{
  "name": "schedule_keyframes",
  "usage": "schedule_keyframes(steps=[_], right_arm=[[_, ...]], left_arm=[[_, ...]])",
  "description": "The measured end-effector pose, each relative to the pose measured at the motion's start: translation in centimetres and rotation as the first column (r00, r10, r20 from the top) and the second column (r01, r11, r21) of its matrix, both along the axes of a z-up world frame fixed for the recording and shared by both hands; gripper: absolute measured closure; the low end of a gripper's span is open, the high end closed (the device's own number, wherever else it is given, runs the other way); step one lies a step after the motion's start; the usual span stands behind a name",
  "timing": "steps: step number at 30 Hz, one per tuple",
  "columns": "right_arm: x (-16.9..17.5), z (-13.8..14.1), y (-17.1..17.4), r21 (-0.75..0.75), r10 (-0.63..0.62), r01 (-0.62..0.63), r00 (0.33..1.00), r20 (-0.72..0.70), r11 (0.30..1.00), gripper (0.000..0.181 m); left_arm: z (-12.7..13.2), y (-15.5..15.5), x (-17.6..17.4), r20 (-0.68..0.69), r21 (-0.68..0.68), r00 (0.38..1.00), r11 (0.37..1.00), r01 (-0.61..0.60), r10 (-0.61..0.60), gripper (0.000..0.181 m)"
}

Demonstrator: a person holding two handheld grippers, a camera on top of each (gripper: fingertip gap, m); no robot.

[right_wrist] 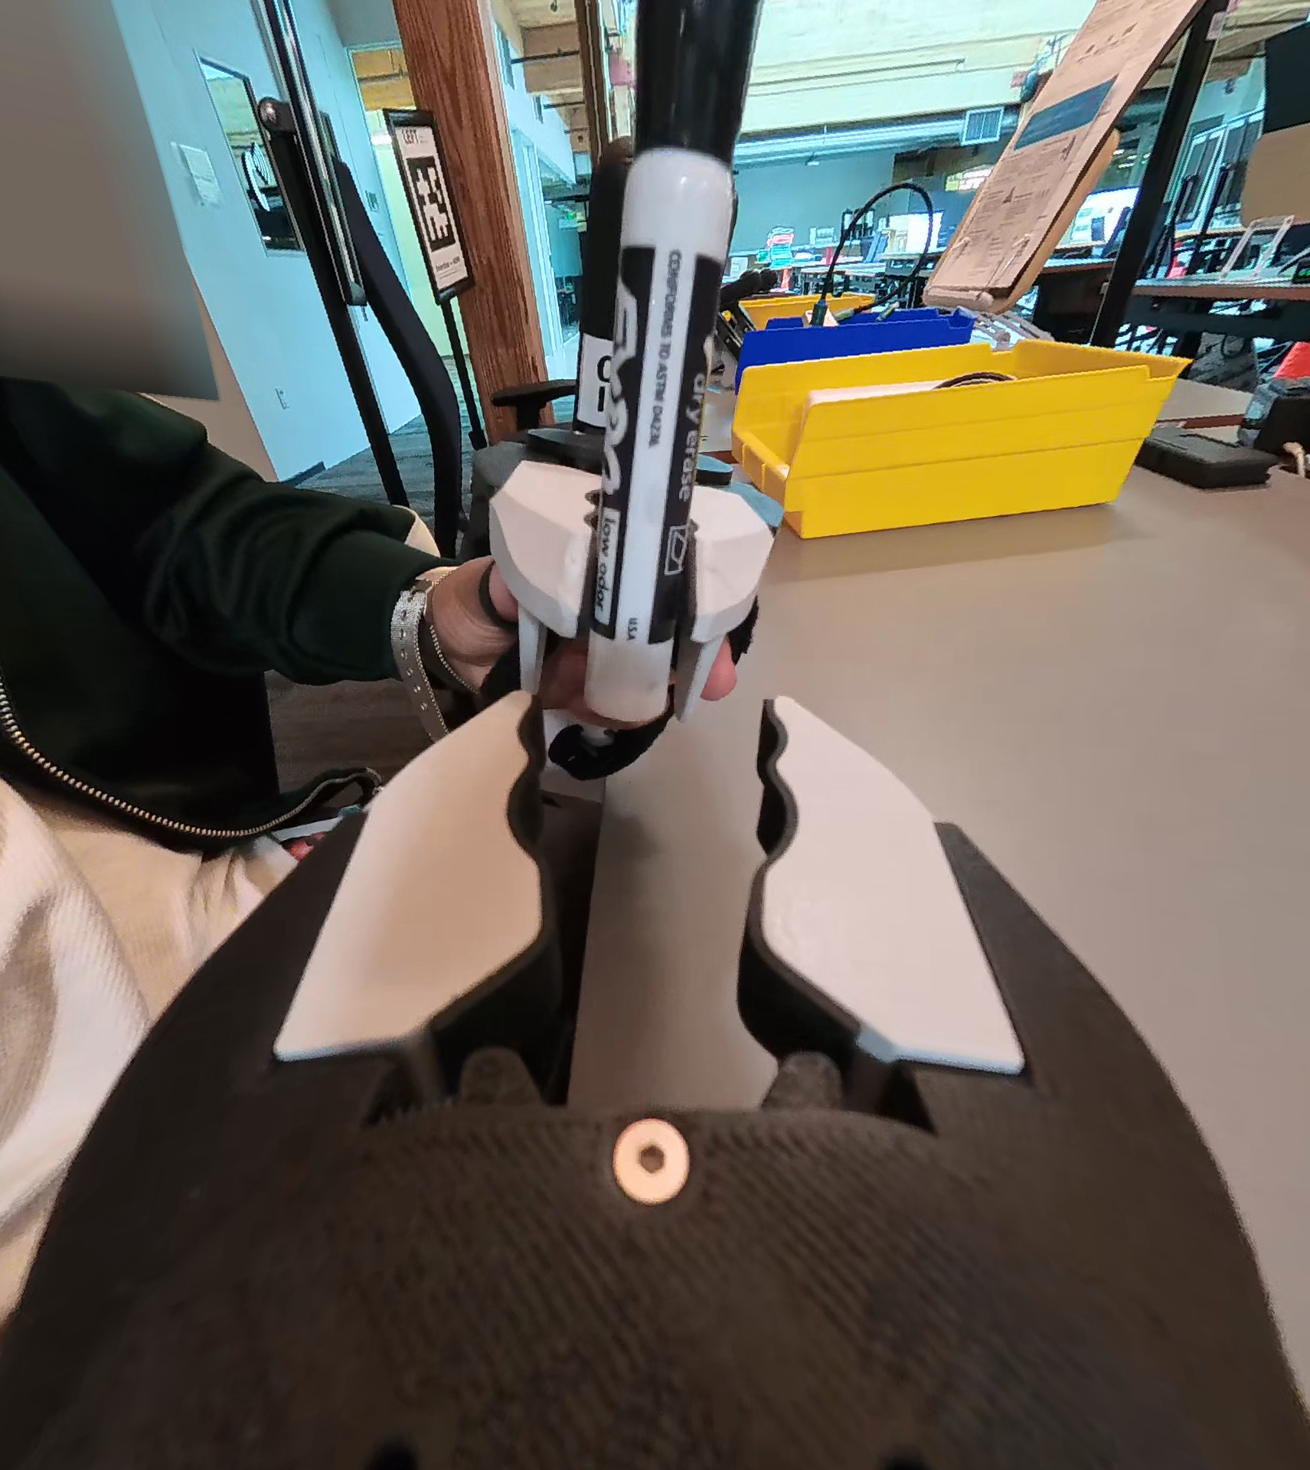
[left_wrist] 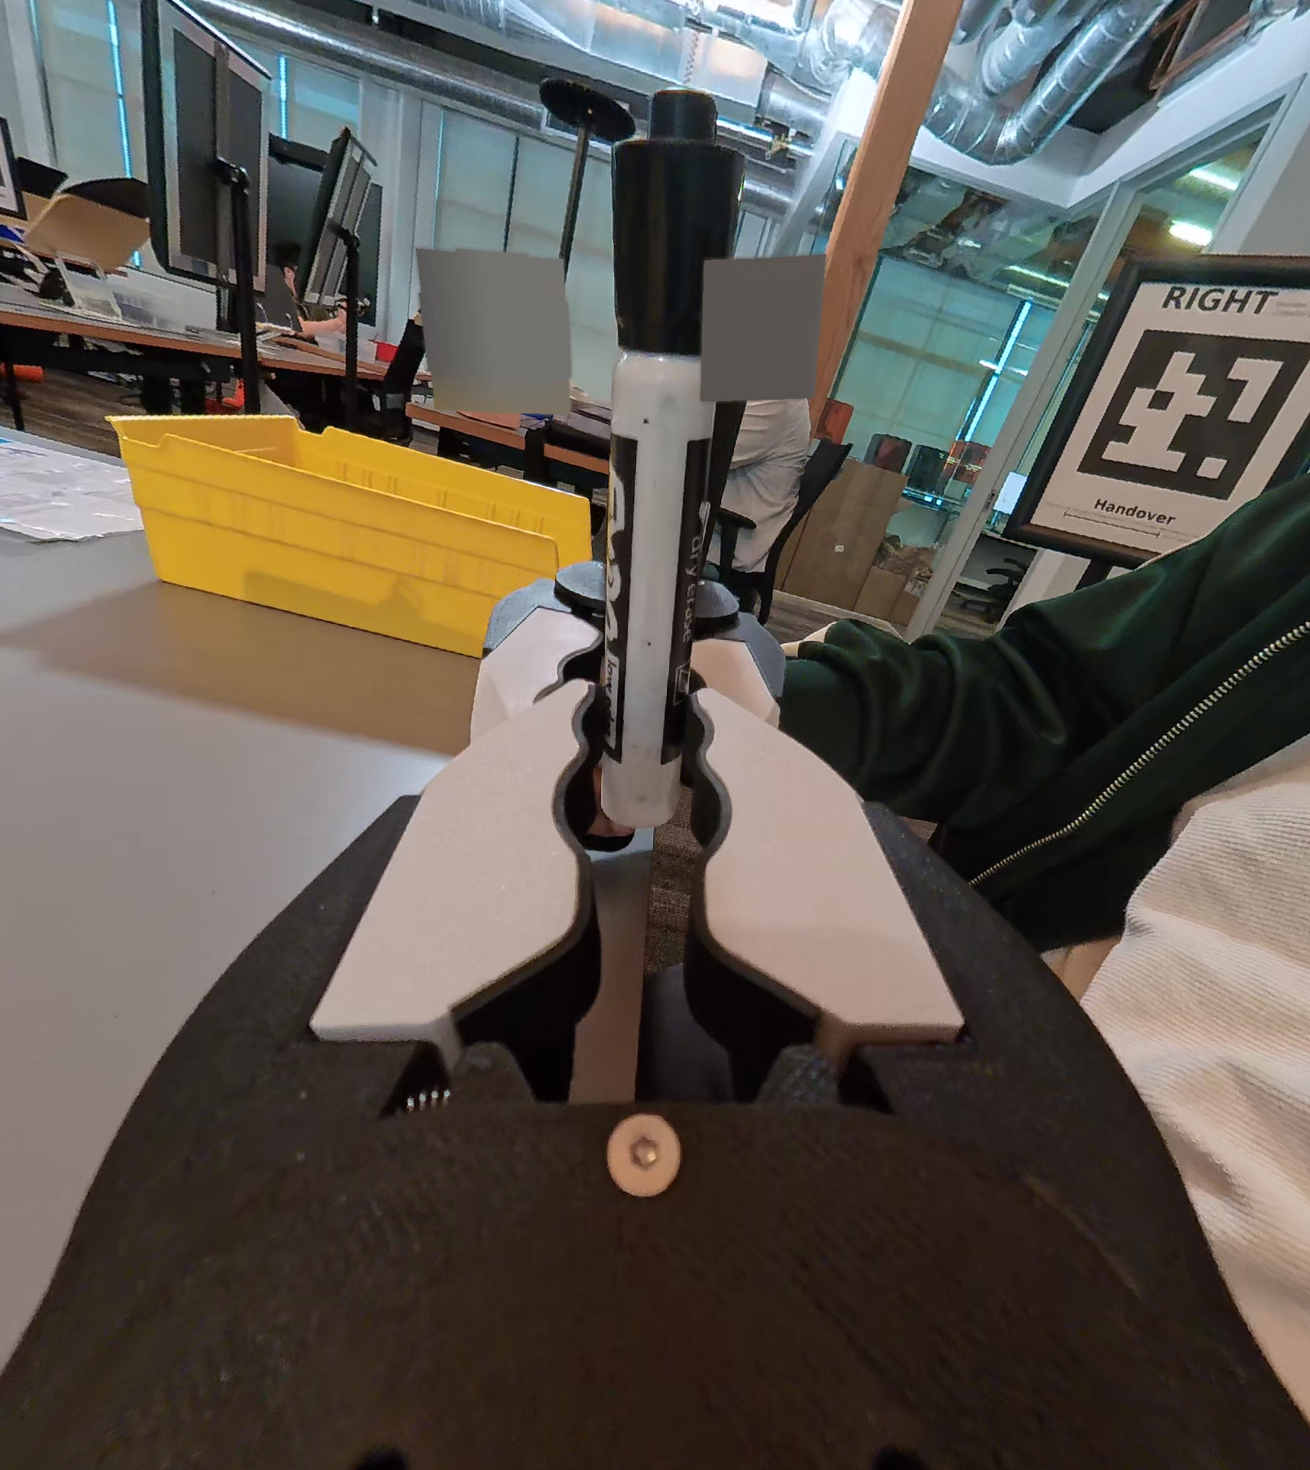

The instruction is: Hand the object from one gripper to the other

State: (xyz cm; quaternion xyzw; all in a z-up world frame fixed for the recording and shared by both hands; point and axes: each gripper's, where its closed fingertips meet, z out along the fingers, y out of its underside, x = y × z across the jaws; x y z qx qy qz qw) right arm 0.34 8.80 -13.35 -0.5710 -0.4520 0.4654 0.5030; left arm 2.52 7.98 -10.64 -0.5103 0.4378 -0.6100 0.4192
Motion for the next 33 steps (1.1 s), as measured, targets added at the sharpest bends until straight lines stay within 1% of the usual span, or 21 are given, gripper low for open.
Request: schedule_keyframes(steps=[11, 17, 20, 22, 25, 29, 33], right_arm=[[1.5, 1.6, 1.1, -0.024, -0.052, 0.05, 0.995, -0.089, 0.998, 0.13], [1.3, 2.2, 0.9, 0.009, -0.055, 0.056, 0.995, -0.088, 0.998, 0.131], [1.5, 2.4, 1.0, 0.005, -0.06, 0.061, 0.994, -0.094, 0.998, 0.131], [1.8, 2.6, 1.1, -0.006, -0.065, 0.065, 0.991, -0.115, 0.998, 0.13], [2.1, 3.7, 1.1, -0.02, -0.068, 0.066, 0.982, -0.175, 0.998, 0.131], [1.9, 4.9, 0.7, 0.013, -0.073, 0.078, 0.975, -0.208, 0.997, 0.134], [1.1, 5.2, 0.1, 0.043, -0.057, 0.067, 0.977, -0.204, 0.997, 0.142]], left_arm=[[-0.4, 0.2, 0.0, -0.014, -0.003, 1.0, 1.0, -0.003, 0.003, 0.161], [-0.2, 0.4, -0.2, 0.014, -0.036, 1.0, 0.999, 0.002, -0.001, 0.162], [-0.2, 0.5, -0.3, 0.012, -0.029, 1.0, 1.0, -0.006, 0.007, 0.162], [-0.3, 0.6, -0.4, 0.01, -0.031, 1.0, 0.999, -0.009, 0.01, 0.161], [-0.7, 0.6, -0.2, -0.008, -0.029, 1.0, 1.0, -0.007, 0.007, 0.161], [-1.5, 0.2, 0.3, -0.046, -0.009, 0.999, 1.0, 0.007, -0.007, 0.162], [-2.0, -0.4, 0.8, -0.076, 0.01, 0.997, 1.0, 0.026, -0.025, 0.161]])
